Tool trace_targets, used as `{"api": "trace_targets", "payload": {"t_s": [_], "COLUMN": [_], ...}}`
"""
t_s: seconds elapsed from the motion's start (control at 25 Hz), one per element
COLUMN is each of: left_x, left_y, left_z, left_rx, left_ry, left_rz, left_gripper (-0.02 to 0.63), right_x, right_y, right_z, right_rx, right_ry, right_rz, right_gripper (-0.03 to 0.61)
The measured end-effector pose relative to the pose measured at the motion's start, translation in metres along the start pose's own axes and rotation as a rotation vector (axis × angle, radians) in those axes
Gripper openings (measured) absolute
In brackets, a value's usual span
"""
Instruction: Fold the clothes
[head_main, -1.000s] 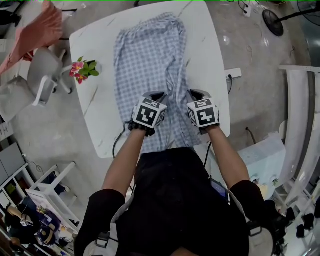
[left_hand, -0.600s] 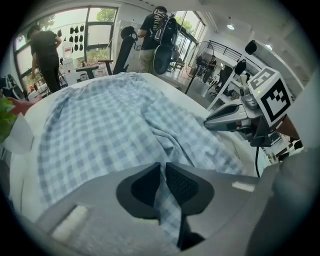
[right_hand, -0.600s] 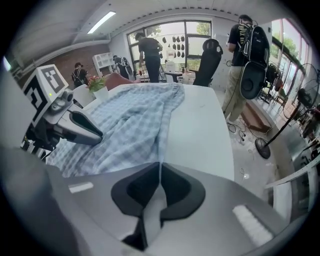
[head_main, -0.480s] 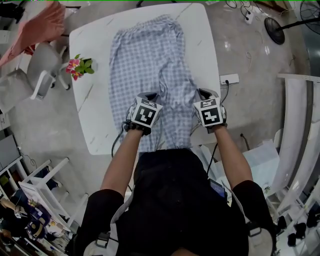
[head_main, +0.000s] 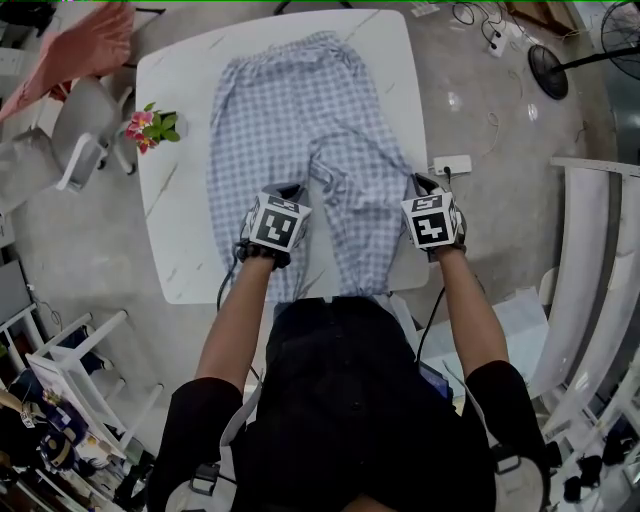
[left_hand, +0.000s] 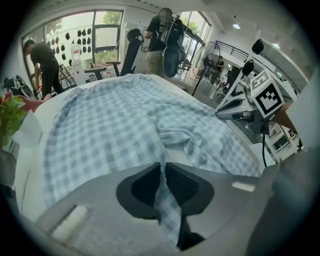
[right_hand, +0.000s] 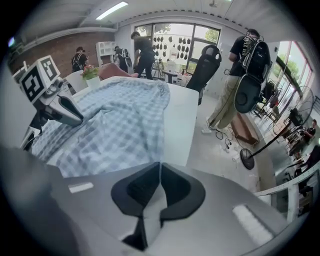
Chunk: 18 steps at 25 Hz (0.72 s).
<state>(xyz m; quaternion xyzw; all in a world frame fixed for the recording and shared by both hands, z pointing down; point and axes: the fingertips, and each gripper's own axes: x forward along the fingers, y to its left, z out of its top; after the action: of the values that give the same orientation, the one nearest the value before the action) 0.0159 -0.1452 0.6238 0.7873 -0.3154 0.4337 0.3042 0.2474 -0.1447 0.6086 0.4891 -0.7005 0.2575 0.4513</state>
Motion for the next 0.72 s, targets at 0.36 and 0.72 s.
{"api": "trace_targets", "payload": {"t_s": [0.36,0.72], "left_x": [-0.004,-0.023], "left_y": [-0.003,-0.091], "left_z": [0.0,-0.012], "left_rx": [0.012,-0.009], "left_ry": [-0.041,-0.059], "left_rz": [0.043,-0.075], "left_gripper": [0.071,0.06], "right_x": [-0.003,-0.033], "right_y": [0.005,0.023], "right_z": [-0.007,-0.03], "right_rx": [0.04,0.056], "right_ry": [-0.057,-0.078], "right_rz": [0.055,0.053], "right_gripper": [0.126,0.126]}}
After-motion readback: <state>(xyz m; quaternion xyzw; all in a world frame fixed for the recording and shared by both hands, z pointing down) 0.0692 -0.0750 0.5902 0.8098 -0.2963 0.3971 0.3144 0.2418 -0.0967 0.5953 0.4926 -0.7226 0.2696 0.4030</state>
